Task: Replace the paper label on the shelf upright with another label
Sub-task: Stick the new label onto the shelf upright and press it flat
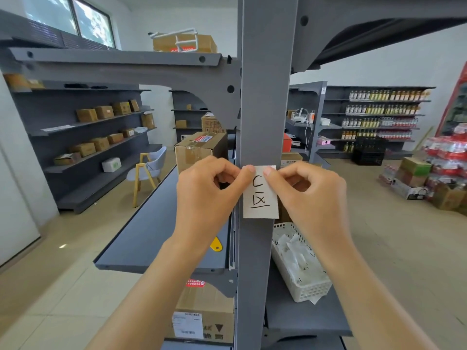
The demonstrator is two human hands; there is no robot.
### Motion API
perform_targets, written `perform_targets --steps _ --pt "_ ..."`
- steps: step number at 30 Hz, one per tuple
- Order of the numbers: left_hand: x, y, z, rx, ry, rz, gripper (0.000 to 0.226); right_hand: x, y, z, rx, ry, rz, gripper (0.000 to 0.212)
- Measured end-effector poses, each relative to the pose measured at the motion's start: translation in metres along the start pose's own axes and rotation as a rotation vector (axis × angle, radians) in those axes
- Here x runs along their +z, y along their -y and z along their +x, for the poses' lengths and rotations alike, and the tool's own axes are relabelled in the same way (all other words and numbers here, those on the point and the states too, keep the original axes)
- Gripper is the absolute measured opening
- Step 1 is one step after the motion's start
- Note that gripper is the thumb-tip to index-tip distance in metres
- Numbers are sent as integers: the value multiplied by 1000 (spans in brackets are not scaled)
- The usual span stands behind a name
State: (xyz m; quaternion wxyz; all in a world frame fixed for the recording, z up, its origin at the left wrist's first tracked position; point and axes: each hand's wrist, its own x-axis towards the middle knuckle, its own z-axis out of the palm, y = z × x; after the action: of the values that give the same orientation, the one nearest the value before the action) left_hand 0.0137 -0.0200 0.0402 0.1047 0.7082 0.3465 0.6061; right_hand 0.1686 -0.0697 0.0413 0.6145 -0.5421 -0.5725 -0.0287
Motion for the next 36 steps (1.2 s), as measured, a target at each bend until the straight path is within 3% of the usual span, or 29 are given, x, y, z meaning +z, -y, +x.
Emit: perform_targets --steps 5,10,14,19,24,29,36 --pt "-2 5 5 64 7 74 27 4 -2 -2 -13 -36 -47 22" --pt "-5 11 13 86 22 178 41 -1 -5 1 -9 -47 -173 36" --pt "-12 16 20 -80 135 -13 19 -3 -5 7 -46 6 -77 28" --pt "-15 18 29 -22 205 -61 31 2 -9 23 -52 79 -136 44" --pt "-8 24 31 9 233 -102 34 -4 -13 29 -49 176 -117 39" --pt "3 37 19 75 345 -84 60 0 -27 11 -34 225 -68 36" --pt "3 61 -4 54 389 -73 75 -2 -53 -13 -124 294 -168 41"
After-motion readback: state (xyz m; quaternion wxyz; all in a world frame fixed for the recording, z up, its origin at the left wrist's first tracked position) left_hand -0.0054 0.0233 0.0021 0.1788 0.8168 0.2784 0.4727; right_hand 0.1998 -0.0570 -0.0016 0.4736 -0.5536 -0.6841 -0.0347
